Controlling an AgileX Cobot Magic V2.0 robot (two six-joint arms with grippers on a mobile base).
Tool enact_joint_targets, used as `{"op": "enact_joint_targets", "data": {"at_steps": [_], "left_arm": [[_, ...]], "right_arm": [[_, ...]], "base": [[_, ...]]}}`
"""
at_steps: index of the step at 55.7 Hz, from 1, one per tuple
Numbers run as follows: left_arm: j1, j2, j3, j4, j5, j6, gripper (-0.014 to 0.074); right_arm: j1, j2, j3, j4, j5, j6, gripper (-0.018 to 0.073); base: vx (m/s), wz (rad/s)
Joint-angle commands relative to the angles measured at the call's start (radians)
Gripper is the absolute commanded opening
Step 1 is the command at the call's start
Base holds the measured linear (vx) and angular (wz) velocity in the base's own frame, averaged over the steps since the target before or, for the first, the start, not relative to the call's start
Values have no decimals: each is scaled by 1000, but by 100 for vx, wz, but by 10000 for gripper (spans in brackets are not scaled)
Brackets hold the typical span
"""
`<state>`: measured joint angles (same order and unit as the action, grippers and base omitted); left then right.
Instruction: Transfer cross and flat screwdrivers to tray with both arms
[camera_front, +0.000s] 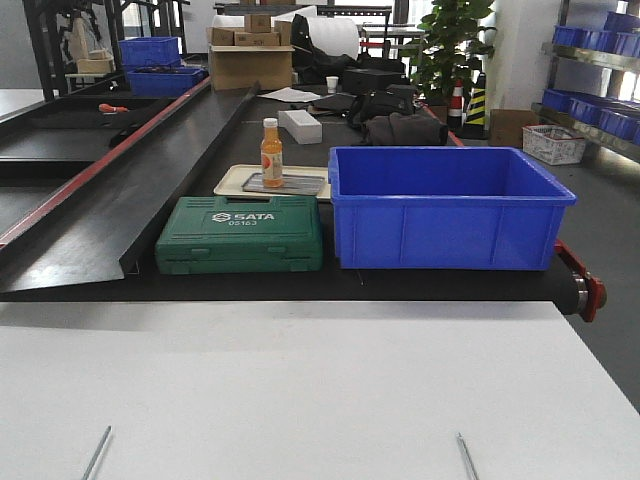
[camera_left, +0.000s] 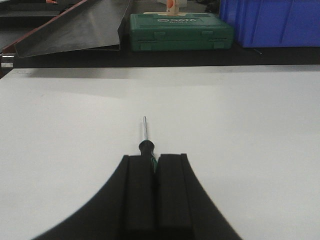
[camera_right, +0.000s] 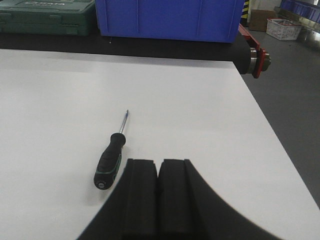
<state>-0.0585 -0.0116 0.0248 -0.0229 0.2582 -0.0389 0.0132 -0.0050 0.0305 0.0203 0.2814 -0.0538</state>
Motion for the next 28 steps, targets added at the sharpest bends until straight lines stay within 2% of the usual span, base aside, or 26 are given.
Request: {"op": "enact_joint_targets", "data": {"at_steps": [1, 28], "left_arm": [[-1, -12, -24, -1, -78, -8, 3], [-1, -12, -24, -1, -79, -1, 3]], "right_arm": [[-6, 12, 8, -6, -81, -6, -8], [-6, 12, 8, -6, -81, -6, -8]], "base": [[0, 0], [0, 0]]}}
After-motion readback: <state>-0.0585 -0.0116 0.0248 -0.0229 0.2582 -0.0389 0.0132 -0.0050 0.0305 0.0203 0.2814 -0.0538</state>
